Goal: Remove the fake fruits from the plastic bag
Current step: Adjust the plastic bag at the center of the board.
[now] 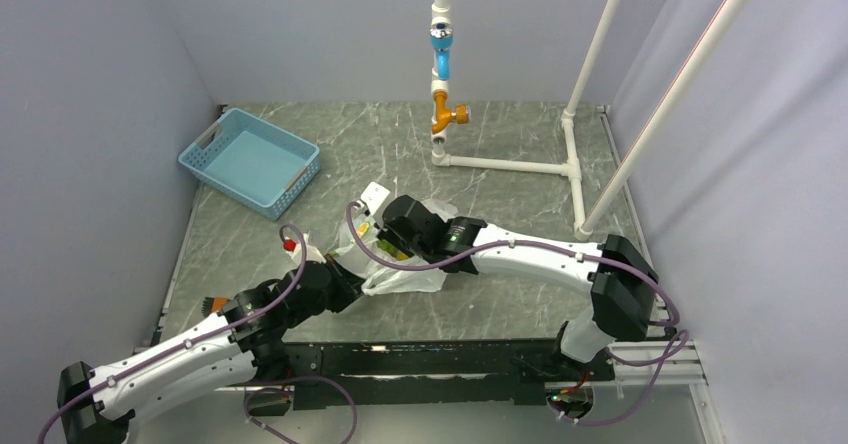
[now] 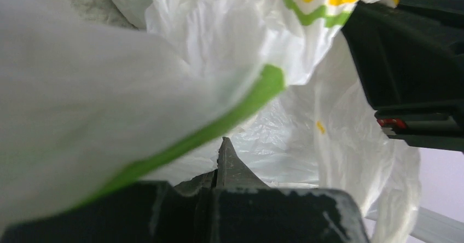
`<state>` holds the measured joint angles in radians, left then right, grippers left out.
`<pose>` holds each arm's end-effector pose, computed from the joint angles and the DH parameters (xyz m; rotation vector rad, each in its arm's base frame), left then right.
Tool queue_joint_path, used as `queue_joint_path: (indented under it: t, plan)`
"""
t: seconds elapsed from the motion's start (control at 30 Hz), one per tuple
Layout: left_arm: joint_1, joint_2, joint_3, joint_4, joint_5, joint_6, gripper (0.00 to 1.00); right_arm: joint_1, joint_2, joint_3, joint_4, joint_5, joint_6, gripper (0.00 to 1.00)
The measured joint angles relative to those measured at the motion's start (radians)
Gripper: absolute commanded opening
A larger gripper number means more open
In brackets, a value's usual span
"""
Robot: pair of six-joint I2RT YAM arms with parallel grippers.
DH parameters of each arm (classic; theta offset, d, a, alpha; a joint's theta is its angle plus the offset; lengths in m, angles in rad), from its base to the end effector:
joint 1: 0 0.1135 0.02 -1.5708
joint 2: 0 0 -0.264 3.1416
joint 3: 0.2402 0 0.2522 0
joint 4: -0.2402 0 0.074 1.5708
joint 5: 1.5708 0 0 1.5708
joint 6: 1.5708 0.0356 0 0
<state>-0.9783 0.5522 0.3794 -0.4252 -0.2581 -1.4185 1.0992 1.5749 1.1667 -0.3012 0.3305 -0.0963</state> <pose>0.0837 -0.1081 0.2079 -0.6724 2.2648 -1.0496 0.1700 0.3078 0.2652 -1.1154 1.9424 0.1667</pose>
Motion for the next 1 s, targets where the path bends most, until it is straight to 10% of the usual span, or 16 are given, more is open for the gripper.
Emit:
queue_joint_path:
  t: [0.5,0.67,0.8,1.0]
  plan:
    - [0.000,-0.179,-0.210,-0.055,0.044,-0.008,0.00,-0.222,-0.063,0.125,0.021,-0.093,0.003,0.00]
    - [0.000,-0.202,-0.227,-0.056,0.073,0.006,0.01,-0.228,-0.064,0.207,0.010,-0.162,0.017,0.39]
    - [0.000,-0.194,-0.177,-0.066,0.093,0.084,0.32,-0.209,-0.063,0.239,-0.020,-0.201,0.062,0.75]
    - [0.000,-0.148,-0.004,-0.045,0.159,0.222,0.81,-0.120,-0.098,0.230,-0.152,-0.161,0.143,0.95]
